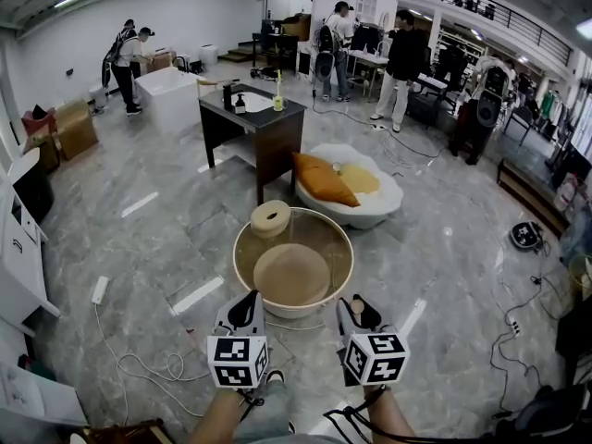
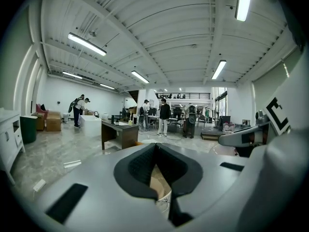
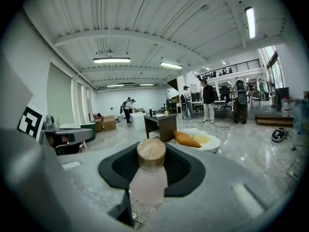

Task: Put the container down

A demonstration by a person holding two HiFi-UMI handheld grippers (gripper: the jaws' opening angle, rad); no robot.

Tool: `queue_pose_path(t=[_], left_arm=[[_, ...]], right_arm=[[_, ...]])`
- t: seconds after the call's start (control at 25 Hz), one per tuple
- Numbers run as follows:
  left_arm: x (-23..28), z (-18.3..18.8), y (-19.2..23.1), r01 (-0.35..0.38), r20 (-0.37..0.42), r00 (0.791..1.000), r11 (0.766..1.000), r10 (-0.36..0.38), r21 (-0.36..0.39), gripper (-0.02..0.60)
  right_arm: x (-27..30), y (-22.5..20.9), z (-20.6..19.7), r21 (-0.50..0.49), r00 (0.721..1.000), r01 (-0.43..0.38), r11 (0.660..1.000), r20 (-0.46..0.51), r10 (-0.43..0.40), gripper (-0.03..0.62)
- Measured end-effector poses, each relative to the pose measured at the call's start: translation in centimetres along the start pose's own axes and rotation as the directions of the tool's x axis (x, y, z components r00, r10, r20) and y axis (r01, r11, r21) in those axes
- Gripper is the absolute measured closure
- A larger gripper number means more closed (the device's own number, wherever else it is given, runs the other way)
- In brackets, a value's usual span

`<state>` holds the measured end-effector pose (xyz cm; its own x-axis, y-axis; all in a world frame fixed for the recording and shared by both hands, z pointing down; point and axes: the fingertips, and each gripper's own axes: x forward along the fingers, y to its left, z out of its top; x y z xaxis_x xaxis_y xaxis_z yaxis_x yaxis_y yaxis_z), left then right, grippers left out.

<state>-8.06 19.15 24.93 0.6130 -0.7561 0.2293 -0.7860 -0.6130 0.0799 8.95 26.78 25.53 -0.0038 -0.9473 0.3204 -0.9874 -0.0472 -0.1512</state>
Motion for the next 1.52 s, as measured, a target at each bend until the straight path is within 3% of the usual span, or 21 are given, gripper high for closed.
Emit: queue_pose_path(t=[0.36, 1.12, 1.52], left_arm=[[5.8, 0.3, 1.1, 0.024, -0.003, 1.000, 1.000, -0.025, -0.011, 0.577], [23.5, 8.0, 7.4, 0.091, 0.039, 0.995, 0.996, -0.091, 0.002, 0.577], [30.7, 8.5, 12.8, 0.066, 0.028, 0.997, 0.997, -0.066, -0.033, 0.577]], right_arm=[[4.2, -2.3, 0.8, -0.013, 1.000, 0.028, 1.000, -0.014, -0.028, 0.461], [20.5, -5.2, 9.6, -0.040, 0.999, 0.041, 0.998, 0.018, -0.040, 0.461], [28.5, -5.9, 12.0, -0.056, 0.999, 0.035, 0.998, 0.008, -0.035, 0.461]])
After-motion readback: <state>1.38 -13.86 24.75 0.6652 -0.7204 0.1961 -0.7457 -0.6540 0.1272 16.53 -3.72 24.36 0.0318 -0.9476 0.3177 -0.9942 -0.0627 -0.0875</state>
